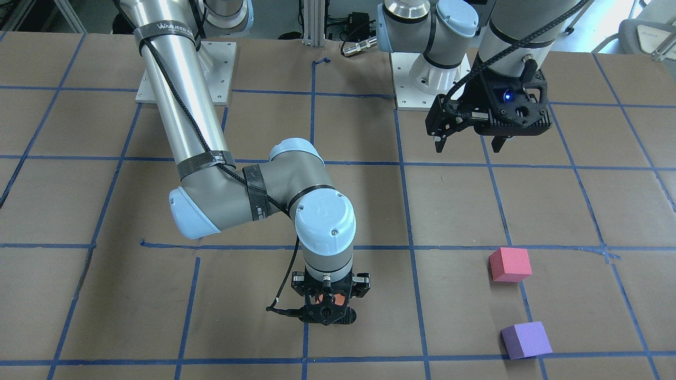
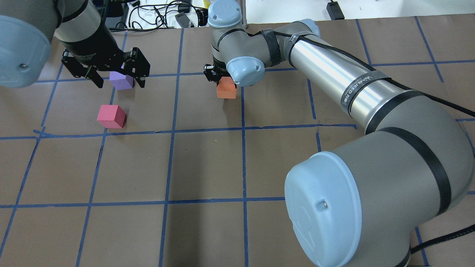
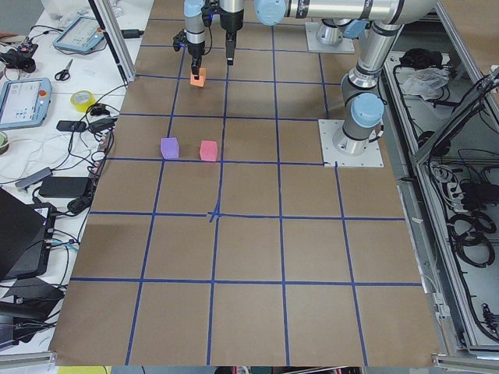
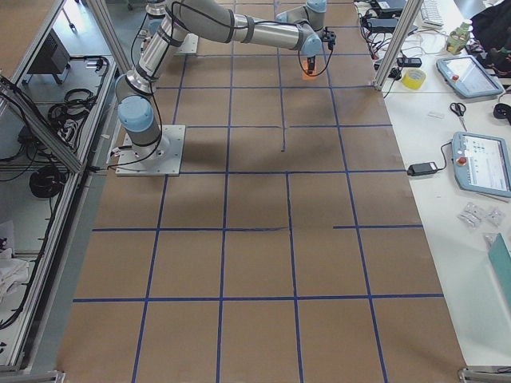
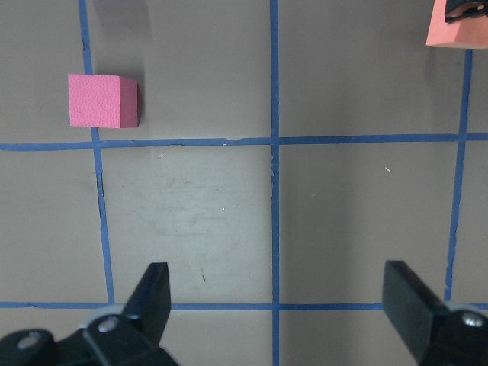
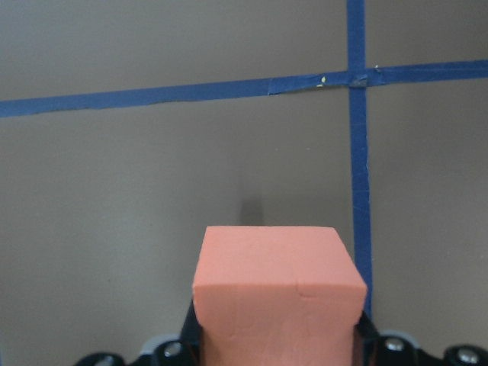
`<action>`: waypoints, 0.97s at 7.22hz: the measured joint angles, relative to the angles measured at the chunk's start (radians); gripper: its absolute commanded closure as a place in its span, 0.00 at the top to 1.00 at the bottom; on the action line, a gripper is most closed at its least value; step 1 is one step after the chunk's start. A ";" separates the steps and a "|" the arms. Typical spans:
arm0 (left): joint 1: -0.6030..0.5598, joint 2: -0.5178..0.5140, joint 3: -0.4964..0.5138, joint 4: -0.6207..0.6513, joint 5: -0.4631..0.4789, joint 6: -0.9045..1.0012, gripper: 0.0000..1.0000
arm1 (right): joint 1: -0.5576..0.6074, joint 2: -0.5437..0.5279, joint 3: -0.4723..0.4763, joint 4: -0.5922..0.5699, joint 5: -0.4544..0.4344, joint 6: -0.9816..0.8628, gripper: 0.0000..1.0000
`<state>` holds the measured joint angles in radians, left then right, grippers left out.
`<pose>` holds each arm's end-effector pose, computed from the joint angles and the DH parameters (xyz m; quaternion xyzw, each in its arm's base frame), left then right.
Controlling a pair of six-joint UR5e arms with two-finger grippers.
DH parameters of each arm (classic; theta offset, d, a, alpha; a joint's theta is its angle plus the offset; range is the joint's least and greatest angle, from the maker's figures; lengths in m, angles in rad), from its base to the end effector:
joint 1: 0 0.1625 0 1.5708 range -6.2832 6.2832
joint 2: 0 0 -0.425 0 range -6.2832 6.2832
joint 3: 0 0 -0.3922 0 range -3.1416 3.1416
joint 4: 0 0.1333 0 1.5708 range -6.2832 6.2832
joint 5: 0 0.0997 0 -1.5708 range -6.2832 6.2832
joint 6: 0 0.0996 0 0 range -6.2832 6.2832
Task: Arrange blocks in a line
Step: 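Carry the orange cube toward the table center and lower it, then open the right gripper and raise the right arm away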
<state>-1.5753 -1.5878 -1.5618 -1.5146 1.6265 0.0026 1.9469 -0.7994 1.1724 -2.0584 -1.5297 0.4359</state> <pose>-0.1300 -0.5032 0.4898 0.0029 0.9993 -0.0241 0.0278 0.4113 -0.6675 0.2368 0.0287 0.9977 -0.0445 0.0415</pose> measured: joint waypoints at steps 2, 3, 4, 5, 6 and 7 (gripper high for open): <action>0.000 -0.001 -0.005 0.000 0.003 0.002 1.00 | 0.008 0.008 0.004 -0.001 0.006 0.003 0.59; 0.000 -0.001 -0.006 0.002 0.003 0.002 1.00 | 0.010 0.011 0.008 0.000 0.004 0.000 0.66; 0.000 -0.001 -0.006 0.004 0.002 0.001 1.00 | 0.011 0.015 0.011 0.001 0.001 -0.002 0.87; 0.000 -0.002 -0.007 0.004 0.002 0.001 1.00 | 0.011 0.017 0.014 0.001 0.000 -0.002 0.95; 0.001 -0.002 -0.006 0.005 0.001 0.002 1.00 | 0.011 0.017 0.016 0.002 -0.002 0.001 1.00; 0.001 -0.004 -0.005 0.006 0.001 0.002 1.00 | 0.012 0.016 0.017 0.004 -0.004 0.003 1.00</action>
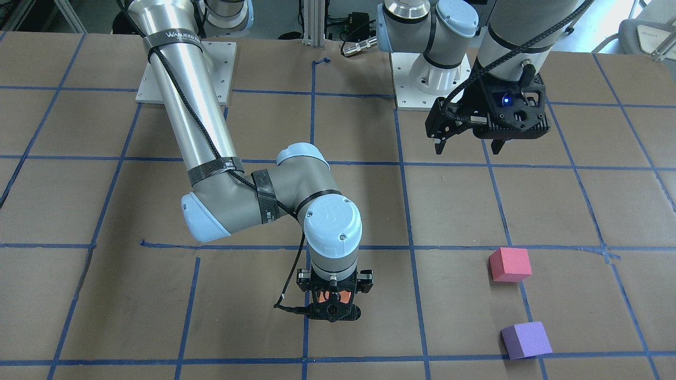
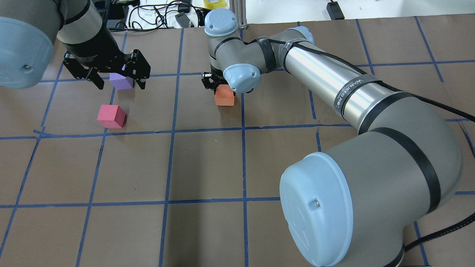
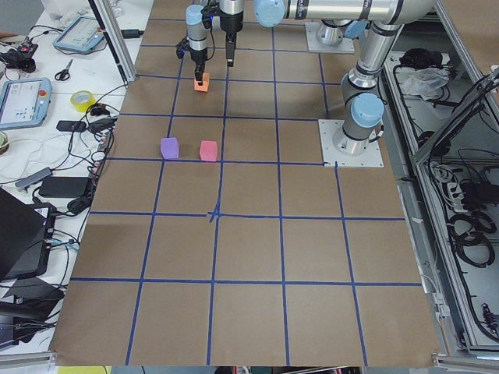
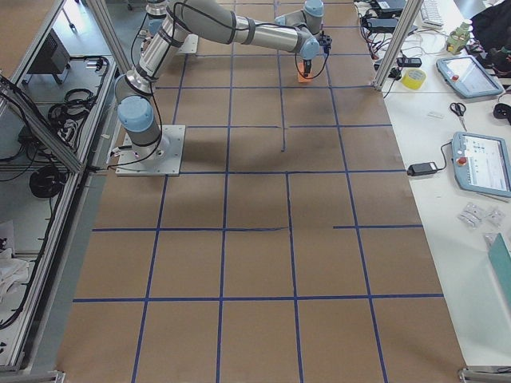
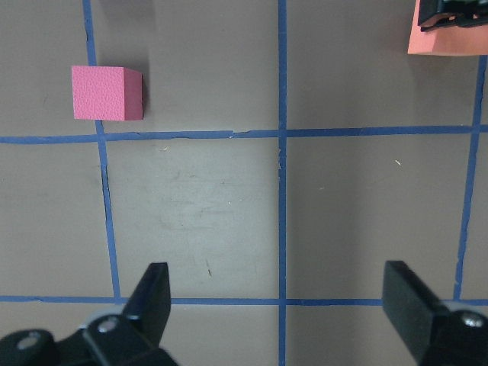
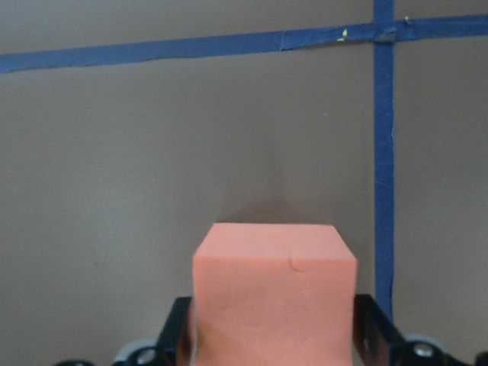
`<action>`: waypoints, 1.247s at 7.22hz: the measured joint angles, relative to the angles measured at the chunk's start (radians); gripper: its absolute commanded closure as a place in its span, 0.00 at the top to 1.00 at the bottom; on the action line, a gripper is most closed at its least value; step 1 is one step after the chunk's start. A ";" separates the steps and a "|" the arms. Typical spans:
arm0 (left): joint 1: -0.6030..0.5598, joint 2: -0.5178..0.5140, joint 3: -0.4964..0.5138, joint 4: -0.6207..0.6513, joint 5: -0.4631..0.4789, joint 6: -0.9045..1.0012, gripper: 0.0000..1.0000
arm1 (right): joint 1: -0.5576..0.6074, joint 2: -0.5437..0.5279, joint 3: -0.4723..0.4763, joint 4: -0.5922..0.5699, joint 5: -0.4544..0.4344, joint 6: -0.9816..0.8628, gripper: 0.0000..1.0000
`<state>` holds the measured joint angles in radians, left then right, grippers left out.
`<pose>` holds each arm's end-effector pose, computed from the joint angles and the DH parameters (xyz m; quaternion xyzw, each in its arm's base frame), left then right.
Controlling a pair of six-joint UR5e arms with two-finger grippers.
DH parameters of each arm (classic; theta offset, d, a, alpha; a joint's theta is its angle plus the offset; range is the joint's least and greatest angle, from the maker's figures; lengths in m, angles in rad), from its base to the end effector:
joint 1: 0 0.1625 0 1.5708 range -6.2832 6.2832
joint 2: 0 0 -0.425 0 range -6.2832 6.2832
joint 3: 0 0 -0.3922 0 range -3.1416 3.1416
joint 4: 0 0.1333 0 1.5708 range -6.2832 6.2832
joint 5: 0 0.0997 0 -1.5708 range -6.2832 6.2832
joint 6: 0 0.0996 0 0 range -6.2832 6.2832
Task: Arrange blocks in a line
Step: 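Open the right gripper and raise the right arm away, then reach the left gripper over the orange cube at the center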
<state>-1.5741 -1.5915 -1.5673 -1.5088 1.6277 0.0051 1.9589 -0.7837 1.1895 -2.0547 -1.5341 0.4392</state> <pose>-0.1293 -0.5046 0.4858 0.0036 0.9993 -0.0224 0.0285 0.4176 -0.6596 0.2162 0.0248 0.9988 -0.0284 0.0325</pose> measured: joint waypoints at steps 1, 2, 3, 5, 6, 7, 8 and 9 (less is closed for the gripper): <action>0.000 -0.001 0.000 0.001 0.000 0.000 1.00 | 0.000 -0.006 0.000 0.005 -0.002 0.000 1.00; 0.000 -0.003 -0.001 0.002 0.000 0.000 1.00 | -0.001 -0.030 0.000 0.033 -0.005 -0.004 1.00; 0.000 -0.004 -0.001 0.002 -0.001 -0.001 1.00 | -0.009 -0.070 0.002 0.083 -0.007 -0.012 1.00; 0.002 -0.007 0.001 0.005 -0.007 -0.004 1.00 | -0.055 -0.177 0.006 0.209 -0.007 -0.029 1.00; 0.002 -0.015 0.003 0.019 -0.009 -0.006 1.00 | -0.092 -0.231 0.009 0.275 -0.006 -0.052 1.00; -0.001 -0.032 0.005 0.055 -0.030 -0.023 1.00 | -0.130 -0.289 0.017 0.344 -0.006 -0.097 1.00; -0.017 -0.059 0.007 0.111 -0.066 -0.057 1.00 | -0.165 -0.349 0.041 0.399 -0.006 -0.136 1.00; -0.042 -0.093 0.008 0.172 -0.088 -0.095 1.00 | -0.192 -0.415 0.085 0.426 -0.007 -0.163 1.00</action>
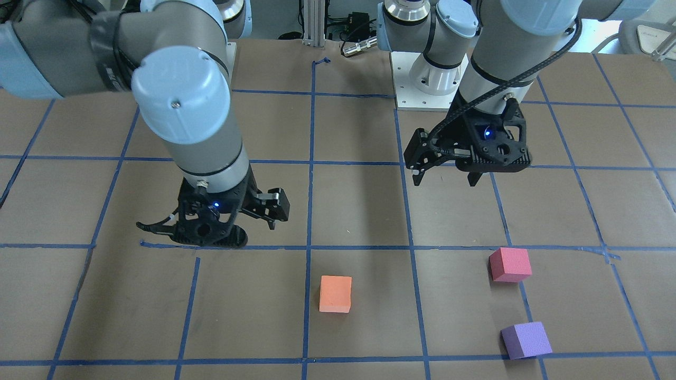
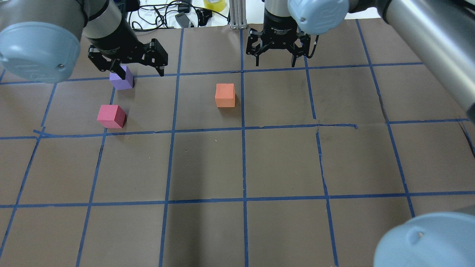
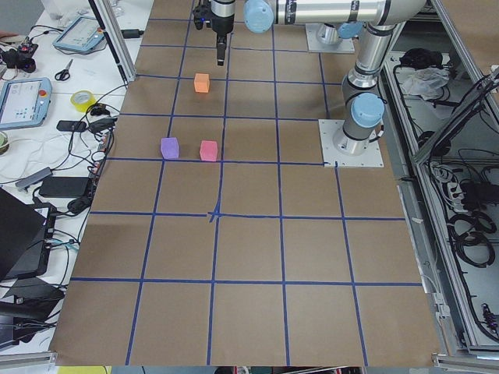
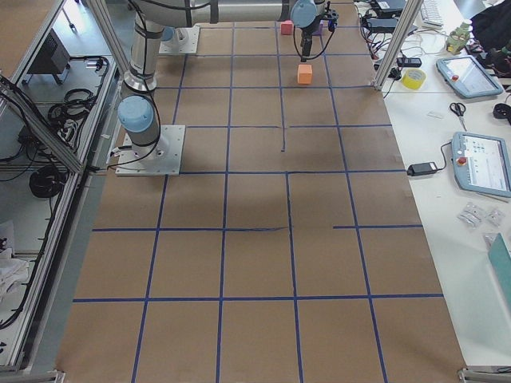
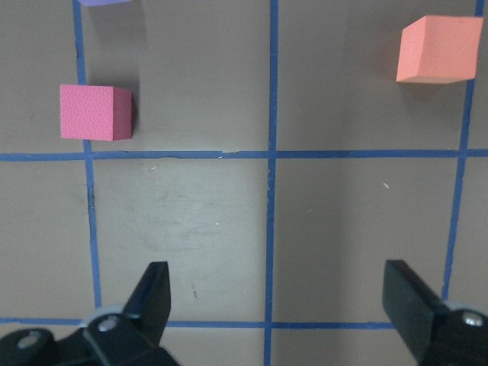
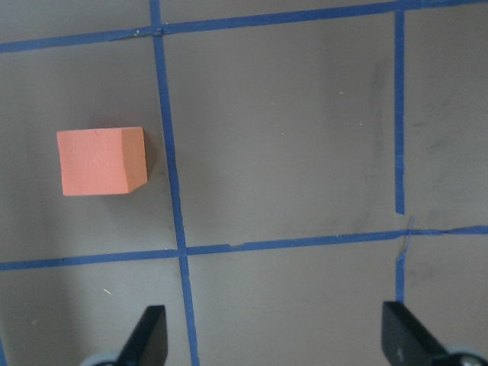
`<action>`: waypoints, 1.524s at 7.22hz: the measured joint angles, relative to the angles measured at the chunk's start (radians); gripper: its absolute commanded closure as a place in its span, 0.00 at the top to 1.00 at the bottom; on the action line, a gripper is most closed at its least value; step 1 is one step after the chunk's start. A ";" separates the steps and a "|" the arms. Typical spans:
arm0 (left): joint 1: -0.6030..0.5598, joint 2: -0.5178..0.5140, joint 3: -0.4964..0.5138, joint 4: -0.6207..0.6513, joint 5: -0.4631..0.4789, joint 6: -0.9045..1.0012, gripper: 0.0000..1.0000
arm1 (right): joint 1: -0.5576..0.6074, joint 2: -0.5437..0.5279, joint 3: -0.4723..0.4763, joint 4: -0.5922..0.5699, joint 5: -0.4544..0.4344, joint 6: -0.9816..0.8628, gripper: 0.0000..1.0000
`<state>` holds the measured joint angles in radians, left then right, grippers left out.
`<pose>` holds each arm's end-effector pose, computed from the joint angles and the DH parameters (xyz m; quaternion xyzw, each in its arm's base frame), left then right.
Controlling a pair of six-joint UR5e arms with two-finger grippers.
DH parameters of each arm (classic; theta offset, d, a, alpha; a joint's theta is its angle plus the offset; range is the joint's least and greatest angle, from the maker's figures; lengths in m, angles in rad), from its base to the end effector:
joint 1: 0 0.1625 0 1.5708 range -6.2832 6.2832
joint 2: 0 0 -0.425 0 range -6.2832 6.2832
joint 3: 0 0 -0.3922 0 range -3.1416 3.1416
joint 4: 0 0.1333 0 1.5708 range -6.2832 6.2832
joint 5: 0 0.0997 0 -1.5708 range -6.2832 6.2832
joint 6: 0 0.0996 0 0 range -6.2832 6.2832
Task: Arrange blocks in a line
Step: 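Reach the left gripper over the orange cube at the center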
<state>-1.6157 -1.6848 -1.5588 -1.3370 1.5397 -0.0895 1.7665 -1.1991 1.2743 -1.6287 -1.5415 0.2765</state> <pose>-0.1610 -0.5437 0.4592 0.0212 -0.9975 0.0646 0.0199 0.2587 -0.6046 0.4277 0.0405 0.9990 0.0118 0.0122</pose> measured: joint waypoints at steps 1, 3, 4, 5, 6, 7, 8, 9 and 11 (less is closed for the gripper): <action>-0.027 -0.041 0.000 0.057 -0.012 -0.051 1.00 | -0.030 -0.077 0.061 0.010 -0.001 -0.024 1.00; -0.089 -0.124 0.004 0.146 -0.020 -0.146 1.00 | -0.078 -0.227 0.166 0.018 -0.003 -0.062 1.00; -0.107 -0.166 0.002 0.210 -0.022 -0.216 1.00 | -0.088 -0.282 0.190 0.018 -0.004 -0.069 1.00; -0.116 -0.203 -0.003 0.266 -0.023 -0.281 1.00 | -0.092 -0.312 0.197 0.015 -0.003 -0.072 1.00; -0.121 -0.238 -0.005 0.307 -0.023 -0.320 1.00 | -0.094 -0.322 0.195 0.011 -0.003 -0.073 1.00; -0.129 -0.272 -0.005 0.349 -0.024 -0.344 1.00 | -0.097 -0.326 0.191 0.012 -0.022 -0.076 1.00; -0.144 -0.307 -0.003 0.390 -0.026 -0.365 1.00 | -0.103 -0.329 0.190 0.024 -0.058 -0.084 1.00; -0.160 -0.338 0.003 0.415 -0.029 -0.374 1.00 | -0.108 -0.333 0.190 0.046 -0.078 -0.094 1.00; -0.172 -0.400 0.034 0.463 -0.030 -0.335 1.00 | -0.110 -0.340 0.194 0.074 -0.081 -0.101 1.00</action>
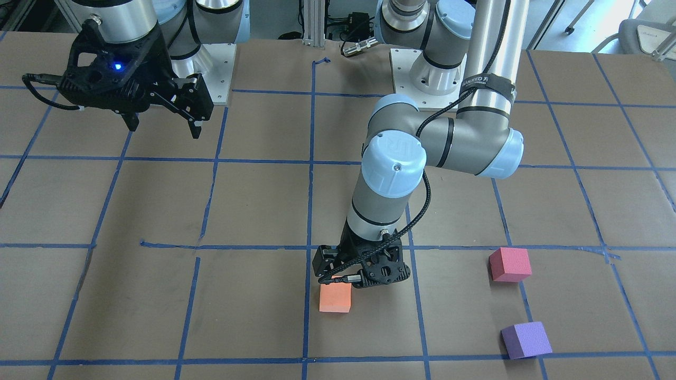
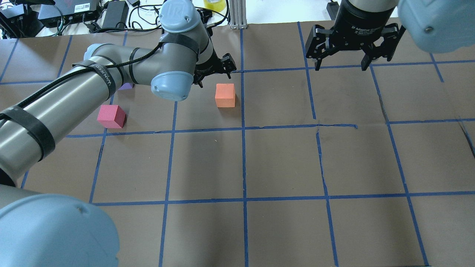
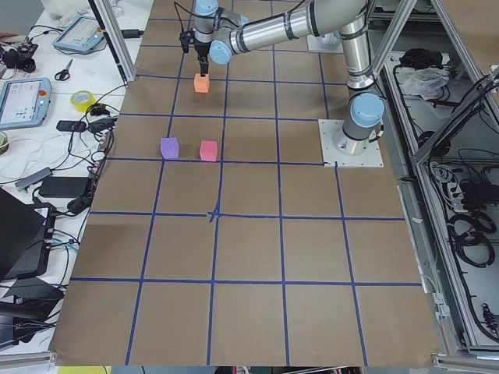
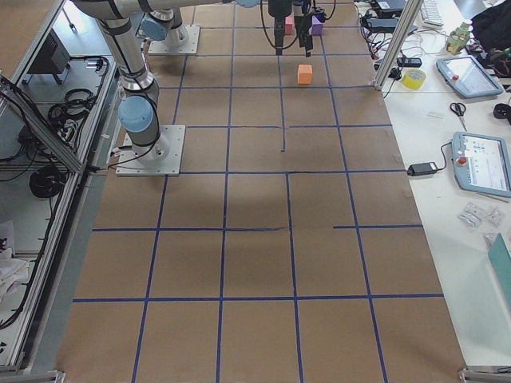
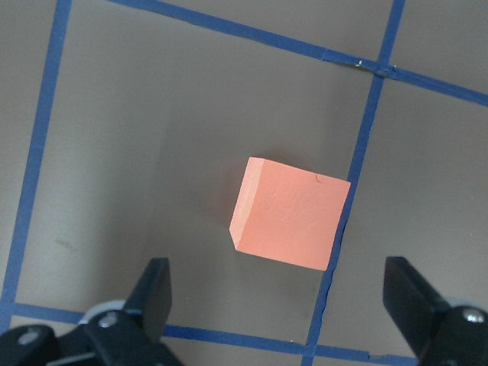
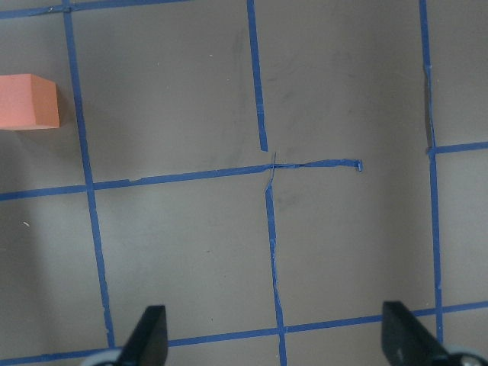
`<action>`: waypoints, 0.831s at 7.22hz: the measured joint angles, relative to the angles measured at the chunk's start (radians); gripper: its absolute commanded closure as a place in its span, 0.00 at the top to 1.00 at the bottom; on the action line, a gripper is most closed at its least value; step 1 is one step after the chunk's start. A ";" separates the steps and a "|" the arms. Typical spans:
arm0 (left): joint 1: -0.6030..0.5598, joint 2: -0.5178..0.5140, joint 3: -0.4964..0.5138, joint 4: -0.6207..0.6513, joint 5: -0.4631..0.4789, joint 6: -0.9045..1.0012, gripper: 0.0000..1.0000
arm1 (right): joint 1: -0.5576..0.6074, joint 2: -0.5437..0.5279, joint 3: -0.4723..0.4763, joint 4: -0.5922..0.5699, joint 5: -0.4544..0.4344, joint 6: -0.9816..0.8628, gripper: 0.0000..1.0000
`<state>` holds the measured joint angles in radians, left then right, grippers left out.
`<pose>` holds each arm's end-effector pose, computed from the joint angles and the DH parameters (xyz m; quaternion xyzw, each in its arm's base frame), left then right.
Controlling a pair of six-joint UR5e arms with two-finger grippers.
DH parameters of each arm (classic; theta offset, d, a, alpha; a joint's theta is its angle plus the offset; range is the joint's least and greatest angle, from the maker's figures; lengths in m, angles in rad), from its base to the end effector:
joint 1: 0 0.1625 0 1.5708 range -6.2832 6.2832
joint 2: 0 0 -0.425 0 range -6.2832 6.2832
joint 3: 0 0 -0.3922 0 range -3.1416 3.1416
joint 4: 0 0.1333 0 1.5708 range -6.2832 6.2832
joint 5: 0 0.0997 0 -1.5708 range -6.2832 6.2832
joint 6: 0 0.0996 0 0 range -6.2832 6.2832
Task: Arrange blocks in a line
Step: 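Reach the left gripper over the orange cube at the center, then close the left gripper on the orange cube and lift it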
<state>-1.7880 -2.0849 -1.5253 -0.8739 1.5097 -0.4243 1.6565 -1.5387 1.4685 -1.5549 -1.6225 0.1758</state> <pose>-0.2823 -0.6325 0.2812 0.0992 -0.9881 0.0985 0.0647 0.1713 -0.4970 0.5209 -0.0457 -0.9983 0.0303 0.0221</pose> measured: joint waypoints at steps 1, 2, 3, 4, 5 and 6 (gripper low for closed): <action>-0.004 -0.032 0.030 0.011 0.000 0.054 1.00 | -0.001 -0.001 0.004 0.003 0.002 -0.005 1.00; -0.016 -0.064 0.058 0.008 0.000 0.086 1.00 | -0.001 -0.001 0.005 0.003 0.008 -0.013 1.00; -0.030 -0.092 0.072 0.003 0.003 0.101 1.00 | -0.001 -0.002 0.004 0.004 0.017 -0.020 1.00; -0.038 -0.111 0.077 0.002 0.005 0.109 1.00 | -0.001 -0.002 0.004 0.005 0.024 -0.031 1.00; -0.041 -0.128 0.078 0.000 0.007 0.112 1.00 | -0.001 -0.003 0.005 0.005 0.027 -0.038 1.00; -0.041 -0.138 0.079 -0.001 0.010 0.115 1.00 | 0.000 -0.003 0.005 0.005 0.028 -0.041 1.00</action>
<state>-1.8294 -2.2231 -1.4462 -0.8749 1.5202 -0.3088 1.6562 -1.5416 1.4731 -1.5494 -1.5944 0.1348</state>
